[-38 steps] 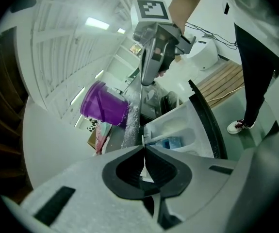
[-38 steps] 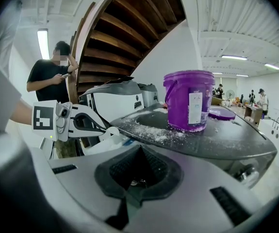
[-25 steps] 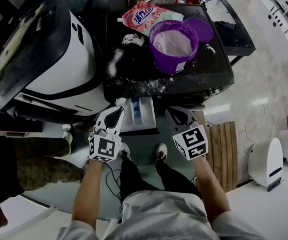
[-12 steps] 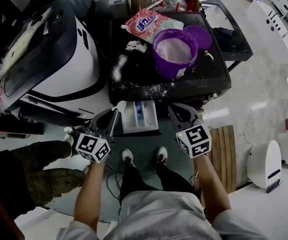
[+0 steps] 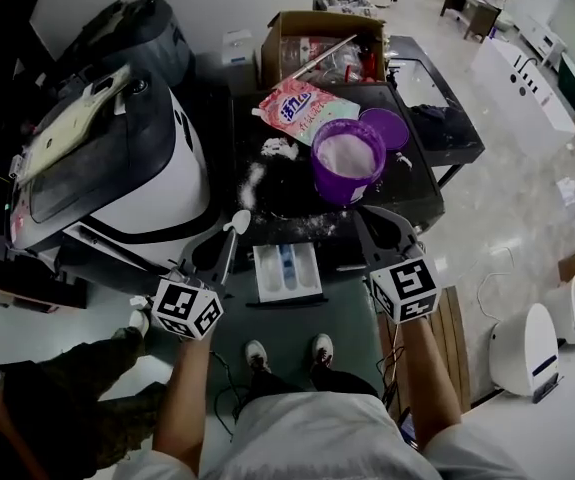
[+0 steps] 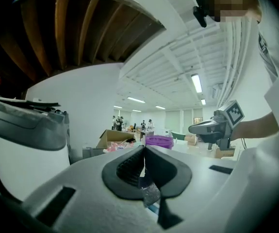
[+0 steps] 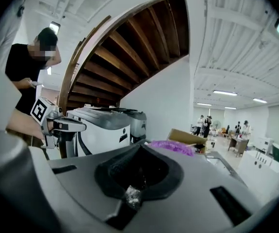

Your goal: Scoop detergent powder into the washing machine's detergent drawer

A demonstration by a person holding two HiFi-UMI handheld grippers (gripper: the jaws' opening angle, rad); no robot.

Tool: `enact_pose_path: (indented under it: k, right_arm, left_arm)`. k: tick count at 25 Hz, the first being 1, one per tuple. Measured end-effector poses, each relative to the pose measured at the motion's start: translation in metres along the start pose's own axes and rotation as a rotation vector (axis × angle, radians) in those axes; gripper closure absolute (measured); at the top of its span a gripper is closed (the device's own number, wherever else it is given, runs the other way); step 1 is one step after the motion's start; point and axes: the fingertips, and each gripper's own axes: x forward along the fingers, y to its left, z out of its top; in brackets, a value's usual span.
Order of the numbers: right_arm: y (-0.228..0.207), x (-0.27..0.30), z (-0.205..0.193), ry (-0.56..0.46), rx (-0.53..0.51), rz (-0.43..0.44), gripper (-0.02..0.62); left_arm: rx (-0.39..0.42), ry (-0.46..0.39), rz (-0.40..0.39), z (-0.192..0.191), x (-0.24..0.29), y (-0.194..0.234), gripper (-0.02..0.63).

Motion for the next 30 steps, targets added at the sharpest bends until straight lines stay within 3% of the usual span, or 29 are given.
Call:
enact_pose_path:
  k: [5, 16, 30]
  right_arm:
    - [-0.007, -0.004, 0.045, -0.071, -0.038, -0.063, 0.591]
    - [0.01, -0.006, 0.124, -0.2, -0.127, -0.094, 0.591]
    - [0.028, 0.014, 0.173, -0.285, -0.155, -0.081, 0.591]
  left_arm:
    - [0.041, -0.047, -0.014, 0.047, -0.001, 0.015, 0.592]
    - [0.137, -0.185, -0.074, 0.135, -0.018, 0.029, 0.592]
    - [0.235, -0.262, -0.039, 0.18, -0.039, 0.061, 0.592]
